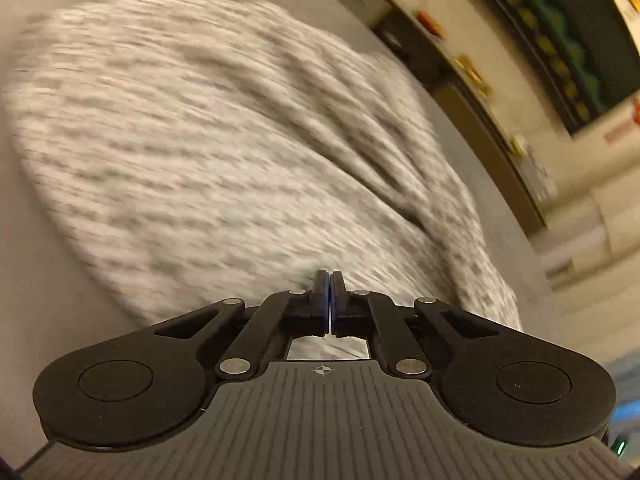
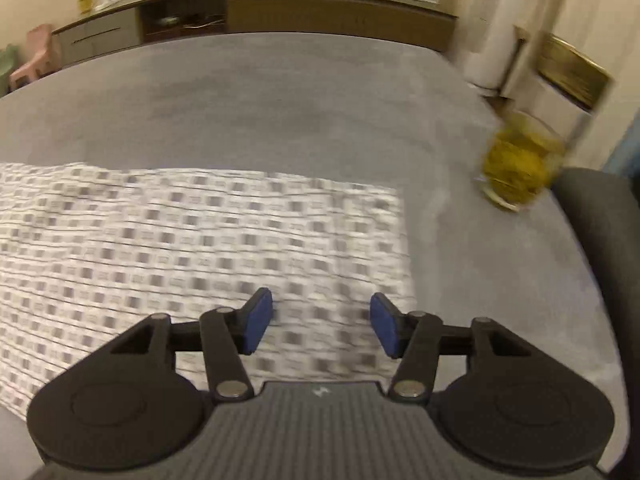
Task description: Fold clothes
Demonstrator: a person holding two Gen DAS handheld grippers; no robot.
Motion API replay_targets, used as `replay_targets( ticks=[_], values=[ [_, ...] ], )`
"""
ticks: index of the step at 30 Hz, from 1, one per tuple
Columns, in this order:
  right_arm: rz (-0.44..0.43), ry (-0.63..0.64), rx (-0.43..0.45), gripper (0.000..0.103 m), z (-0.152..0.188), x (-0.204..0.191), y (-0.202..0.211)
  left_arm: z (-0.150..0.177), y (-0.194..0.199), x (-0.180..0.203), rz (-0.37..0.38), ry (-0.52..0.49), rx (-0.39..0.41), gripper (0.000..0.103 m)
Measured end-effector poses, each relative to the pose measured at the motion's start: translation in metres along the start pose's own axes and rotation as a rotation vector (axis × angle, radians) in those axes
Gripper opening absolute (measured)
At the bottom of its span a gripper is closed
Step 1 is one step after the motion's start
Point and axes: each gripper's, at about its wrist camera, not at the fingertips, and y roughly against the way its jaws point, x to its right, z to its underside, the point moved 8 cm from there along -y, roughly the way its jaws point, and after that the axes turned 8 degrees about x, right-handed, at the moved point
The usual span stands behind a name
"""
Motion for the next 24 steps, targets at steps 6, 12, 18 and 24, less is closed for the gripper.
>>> replay_targets(
  ticks=[6, 12, 18, 24],
  values=[
    [0.131, 0.012, -0.012, 0.053, 0.006, 0.03, 0.016, -0.066, 0.031, -0.054, -0.23, 0.018, 0.108, 0.008],
    [0.055, 0.111, 0.082, 0.041, -0.004, -0.048, 0.06, -0.118, 0.013, -0.035, -0.199, -0.102, 0.116, 0.021],
    [0.051, 0.076, -0.056, 0.058, 0.023, -0.051, 0.04, -0.148, -0.006, -0.083, -0.338, -0.047, 0.168, 0.008],
    [0.146, 0.13, 0.019, 0.04, -0.027, -0.091, 0.067, -0.179, 0.003, -0.073, -0.284, 0.049, 0.259, 0.028]
  ],
)
